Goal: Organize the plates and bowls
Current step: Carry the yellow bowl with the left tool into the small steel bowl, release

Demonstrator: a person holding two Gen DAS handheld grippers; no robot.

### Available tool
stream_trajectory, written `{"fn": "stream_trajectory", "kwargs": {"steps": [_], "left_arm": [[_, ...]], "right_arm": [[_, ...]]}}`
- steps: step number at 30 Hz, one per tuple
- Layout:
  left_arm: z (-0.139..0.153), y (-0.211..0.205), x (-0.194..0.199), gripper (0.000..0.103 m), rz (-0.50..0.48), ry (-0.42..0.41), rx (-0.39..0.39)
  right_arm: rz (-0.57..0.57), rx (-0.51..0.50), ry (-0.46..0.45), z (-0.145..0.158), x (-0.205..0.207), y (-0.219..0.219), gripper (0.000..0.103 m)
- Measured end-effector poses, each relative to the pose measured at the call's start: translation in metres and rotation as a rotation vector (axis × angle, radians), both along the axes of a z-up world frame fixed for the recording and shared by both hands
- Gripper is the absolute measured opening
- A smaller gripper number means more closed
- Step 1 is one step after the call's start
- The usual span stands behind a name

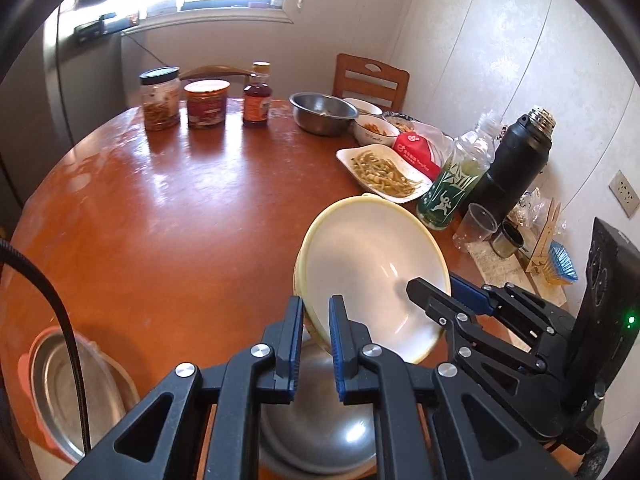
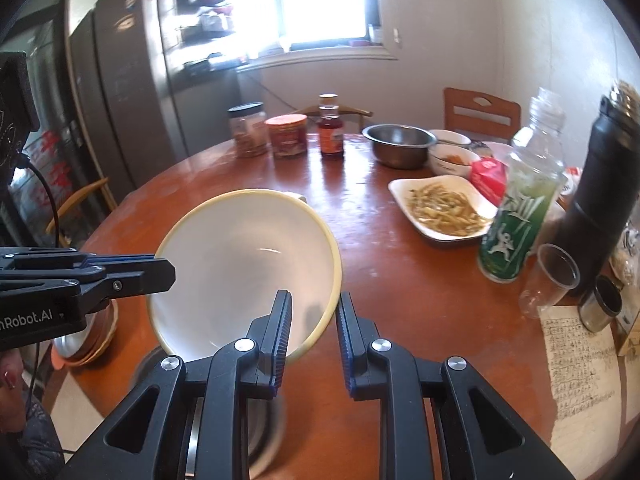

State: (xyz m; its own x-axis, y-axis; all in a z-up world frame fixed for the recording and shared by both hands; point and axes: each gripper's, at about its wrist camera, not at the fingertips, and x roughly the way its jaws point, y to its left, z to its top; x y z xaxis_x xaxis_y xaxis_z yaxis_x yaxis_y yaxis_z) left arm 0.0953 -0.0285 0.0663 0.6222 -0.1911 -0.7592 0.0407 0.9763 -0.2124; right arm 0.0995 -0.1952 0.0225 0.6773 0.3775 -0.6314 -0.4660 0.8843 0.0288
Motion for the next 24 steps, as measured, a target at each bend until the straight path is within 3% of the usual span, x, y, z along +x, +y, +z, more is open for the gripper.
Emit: {"fn": "stream_trajectory", "kwargs": {"steps": [11, 24], "left_arm": [[-0.019, 0.015, -0.04, 0.013, -0.029, -0.023, -0.007], [-0.047, 0.015, -0.046, 0.013, -0.038, 0.009, 0.007]], "right_arm": [[-0.005, -0.046, -0.013, -0.015, -0.042, 0.019, 0.023], [-0.008, -0.121, -0.027, -0.037, -0.055, 0.026, 0.024]]}}
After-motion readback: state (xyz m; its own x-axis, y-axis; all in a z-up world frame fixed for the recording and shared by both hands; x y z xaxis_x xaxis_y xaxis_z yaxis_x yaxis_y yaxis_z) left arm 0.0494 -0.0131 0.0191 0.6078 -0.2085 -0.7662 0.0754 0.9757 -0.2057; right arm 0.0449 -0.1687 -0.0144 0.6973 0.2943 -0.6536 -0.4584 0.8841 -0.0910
